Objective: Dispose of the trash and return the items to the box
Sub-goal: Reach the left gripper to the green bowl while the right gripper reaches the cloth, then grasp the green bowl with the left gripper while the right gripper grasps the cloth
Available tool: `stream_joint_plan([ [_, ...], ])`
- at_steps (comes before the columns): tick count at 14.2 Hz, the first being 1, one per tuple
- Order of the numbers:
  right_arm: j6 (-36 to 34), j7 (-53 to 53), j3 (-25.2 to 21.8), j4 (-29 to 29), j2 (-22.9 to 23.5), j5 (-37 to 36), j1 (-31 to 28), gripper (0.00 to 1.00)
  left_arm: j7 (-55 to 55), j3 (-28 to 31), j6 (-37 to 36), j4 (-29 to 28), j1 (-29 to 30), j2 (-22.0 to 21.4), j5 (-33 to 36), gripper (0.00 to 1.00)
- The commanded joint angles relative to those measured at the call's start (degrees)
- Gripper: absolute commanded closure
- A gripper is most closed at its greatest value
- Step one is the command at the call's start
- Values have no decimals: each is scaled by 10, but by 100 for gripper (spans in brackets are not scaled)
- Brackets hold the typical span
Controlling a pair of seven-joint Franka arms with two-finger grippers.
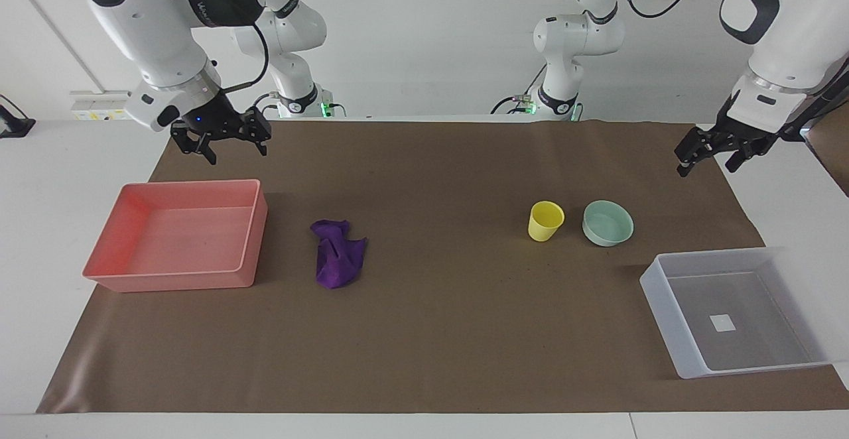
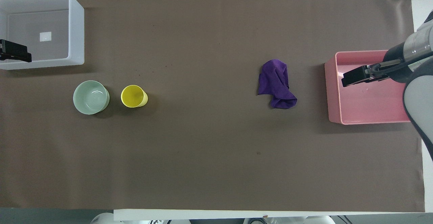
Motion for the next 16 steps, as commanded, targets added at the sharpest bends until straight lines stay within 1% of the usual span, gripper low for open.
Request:
stream_joint_plan([
  [1, 69, 13, -2, -17, 43, 13, 40, 0, -19, 2, 162, -208, -5, -42, 4, 0],
  [2, 111, 18, -2, -35, 61, 13, 52, 0, -19, 2, 198, -235, -5, -27, 4, 0],
  [3, 152, 24, -2, -54, 77, 13, 64, 0, -22, 2, 240, -248, -6, 0, 4, 0],
  [5, 224, 34, -2, -78, 109, 12, 88, 0, -26, 2, 292, -265, -18, 32, 3, 0],
  [7, 288, 33, -2, -98, 142, 11, 99, 0, -20, 3, 306, -283, -16, 39, 3, 0],
  [9, 344, 33, -2, -101, 187, 11, 106, 0, -20, 2, 305, -288, -13, 41, 4, 0],
  [10, 369, 33, -1, -103, 203, 11, 111, 0, -28, 2, 307, -292, -14, 44, 3, 9],
  [11, 394, 33, -1, -107, 215, 11, 114, 2, -37, 2, 307, -295, -14, 50, 3, 49],
  [12, 404, 31, -1, -113, 218, 11, 120, 22, -36, 3, 308, -295, -13, 53, 3, 71],
  [13, 405, 30, -1, -118, 219, 11, 119, 51, -34, 3, 309, -294, -14, 53, 3, 87],
  [14, 395, 31, -1, -115, 218, 11, 116, 70, -36, 3, 309, -292, -17, 53, 3, 95],
  [15, 390, 33, -2, -114, 218, 11, 120, 81, -39, 2, 304, -286, -18, 55, 3, 98],
  [16, 390, 33, -2, -115, 218, 11, 120, 93, -40, 2, 296, -276, -18, 54, 4, 99],
])
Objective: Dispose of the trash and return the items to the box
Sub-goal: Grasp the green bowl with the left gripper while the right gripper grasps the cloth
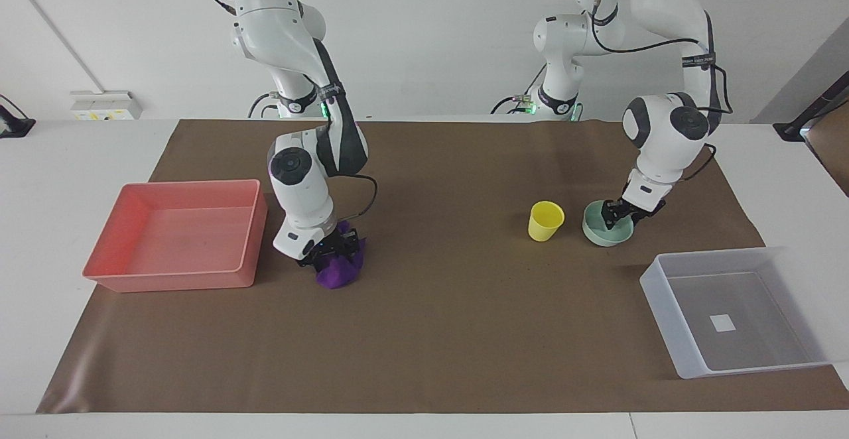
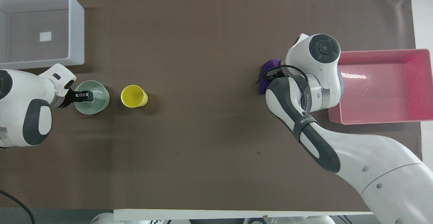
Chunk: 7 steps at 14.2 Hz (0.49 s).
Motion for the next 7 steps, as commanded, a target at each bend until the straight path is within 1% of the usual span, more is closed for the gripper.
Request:
stream_joint_plan([
  [1, -5, 1, -3, -7, -11, 7, 3, 99, -18, 4, -24, 18, -8, -10, 3, 99],
  [2, -6, 1, -3, -6, -12, 7, 2, 100, -19, 5, -79, 49, -8, -24, 3, 99],
  [4, -7, 1, -3, 0, -18, 6, -3, 100, -20, 4, -219, 149, -9, -30, 3, 100],
  [5, -13, 1, -4, 6, -26, 5, -5, 100, -19, 4, -269, 205, -9, -24, -2, 100],
  [6, -29, 0, -4, 17, -35, 3, -12, 100, -20, 5, -301, 267, -7, -11, -20, 100],
  [7, -56, 0, -4, 33, -42, 2, -19, 100, -22, 7, -307, 325, -2, 23, -40, 100],
])
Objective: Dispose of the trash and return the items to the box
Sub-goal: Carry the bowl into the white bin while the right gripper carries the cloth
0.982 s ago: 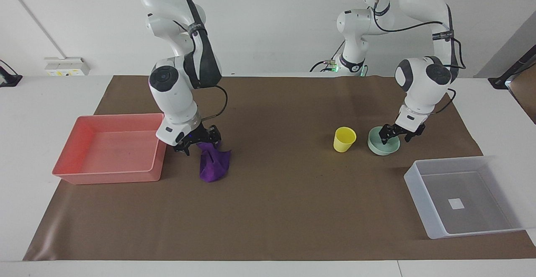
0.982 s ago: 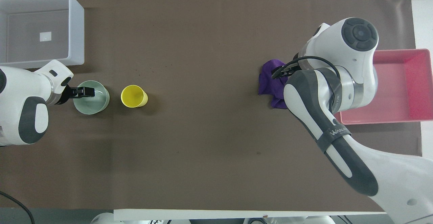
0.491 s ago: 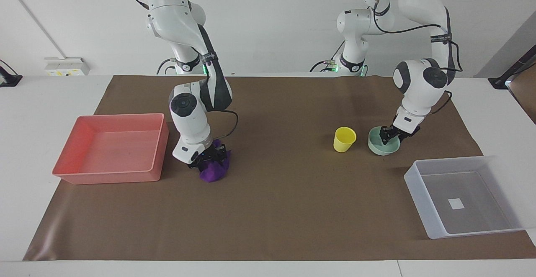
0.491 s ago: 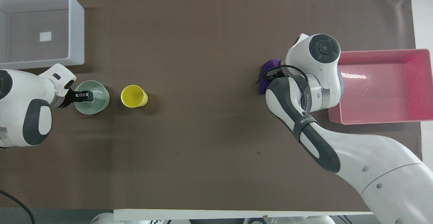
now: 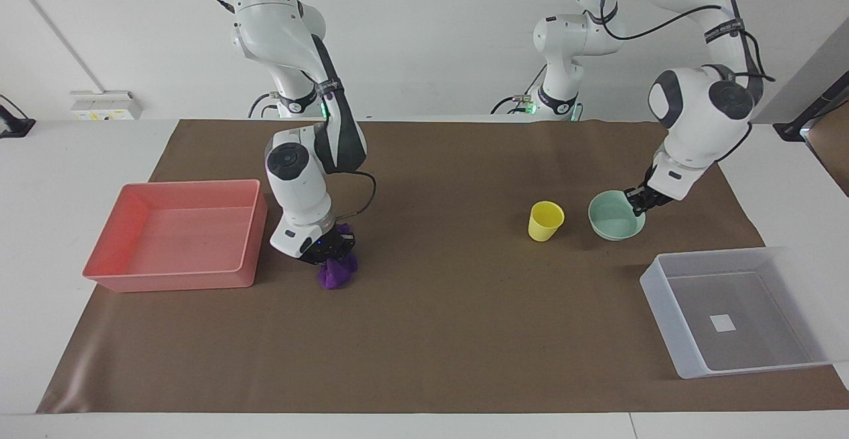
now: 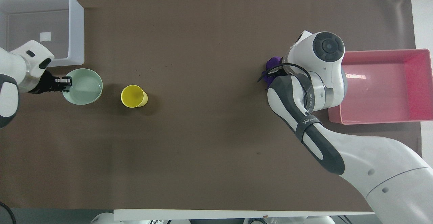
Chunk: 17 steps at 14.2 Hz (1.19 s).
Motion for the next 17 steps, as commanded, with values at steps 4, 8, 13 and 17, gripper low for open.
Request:
stream_joint_plan([
  [4, -161, 2, -6, 84, -61, -3, -42, 100, -10, 13, -127, 450, 77, 276, -51, 100],
  [8, -226, -7, -6, 95, -102, -12, -106, 100, -6, 12, -11, 466, 120, 378, -55, 100],
  [13, -259, -120, -5, 73, -116, -34, -206, 99, 1, 11, 49, 395, 148, 397, -125, 100],
  [17, -158, -157, -5, -44, -142, -43, -246, 96, 14, 13, 145, 321, 123, 379, -120, 0],
])
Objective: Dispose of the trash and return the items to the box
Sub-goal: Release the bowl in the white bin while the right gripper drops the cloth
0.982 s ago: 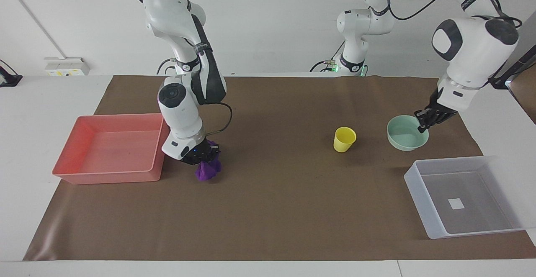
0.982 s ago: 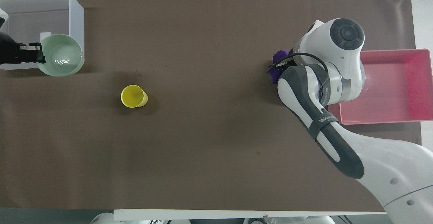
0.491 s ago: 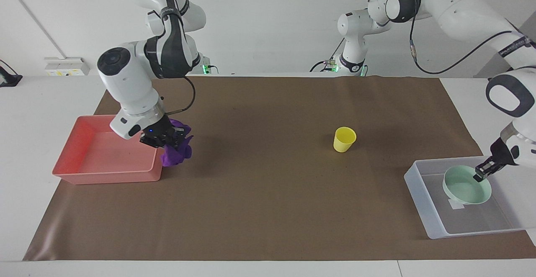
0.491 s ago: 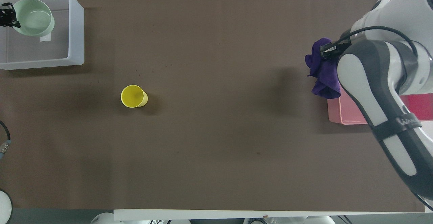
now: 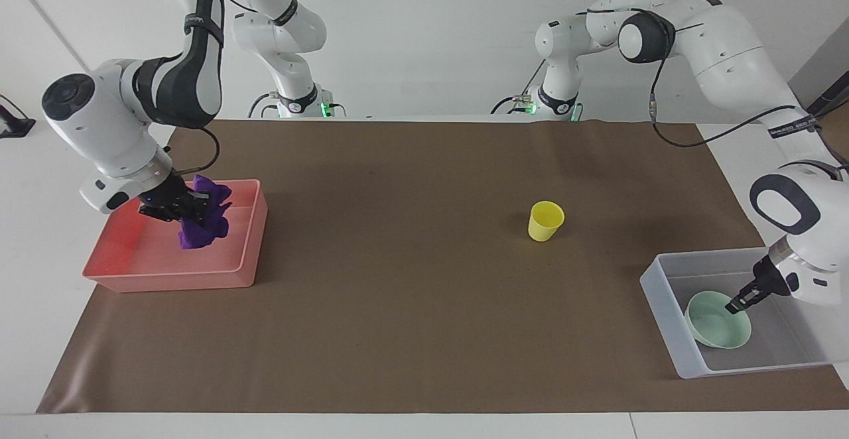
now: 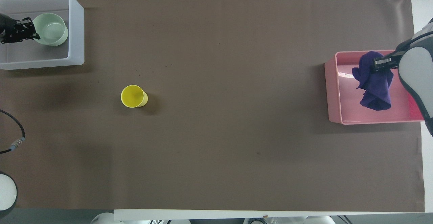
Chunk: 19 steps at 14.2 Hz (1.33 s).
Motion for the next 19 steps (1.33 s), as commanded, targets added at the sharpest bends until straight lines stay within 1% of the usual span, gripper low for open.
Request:
stream_joint_plan([
  [1, 77, -20, 6, -92, -25, -10, -13, 94, 8, 7, 36, -51, -20, -36, -4, 0],
  [3, 124, -28, 6, -120, -11, -10, -13, 90, 9, 9, 0, -53, -23, -80, 14, 0],
  [4, 145, -27, 7, -132, -10, -10, -11, 86, 13, 9, -46, -55, -23, -115, 19, 0],
  [5, 153, -27, 6, -137, -8, -10, -11, 79, 16, 9, -97, -57, -23, -150, 20, 0],
  [6, 150, -27, 6, -136, -7, -10, -12, 62, 17, 9, -151, -58, -25, -184, 20, 0],
  [7, 143, -25, 6, -131, -7, -10, -13, 36, 16, 9, -191, -60, -34, -211, 21, 0],
  [8, 143, -24, 7, -126, -7, -10, -13, 6, 15, 9, -235, -61, -47, -242, 23, 0],
  [9, 141, -23, 7, -123, -8, -10, -13, 1, 6, 9, -266, -61, -60, -266, 35, 0],
  [11, 122, -24, 8, -109, -13, -8, -9, 0, -34, 9, -309, -67, -85, -323, 48, 0],
  [12, 106, -22, 11, -96, -14, -8, -5, 0, -35, 7, -349, -79, -93, -360, 73, 0],
  [13, 85, -16, 13, -81, -14, -2, 1, 0, -31, 5, -371, -102, -116, -389, 113, 0],
  [14, 61, 3, 13, -67, -14, -1, 8, 0, -26, 3, -369, -140, -141, -416, 147, 0],
  [15, 38, 26, 13, -49, -14, 0, 17, 0, -23, 2, -346, -190, -154, -437, 165, 0],
  [16, 15, 43, 13, -28, -14, 0, 30, 0, -16, 1, -262, -265, -158, -469, 165, 0],
  [17, -11, 60, 13, -8, -14, 0, 44, 0, -25, 1, -163, -339, -158, -487, 161, 0],
  [18, -40, 75, 13, 15, -14, -1, 49, 0, -50, -1, -131, -356, -162, -475, 150, 0],
  [19, -75, 79, 13, 40, -14, -1, 52, 0, -85, 0, -115, -357, -177, -454, 133, 0],
])
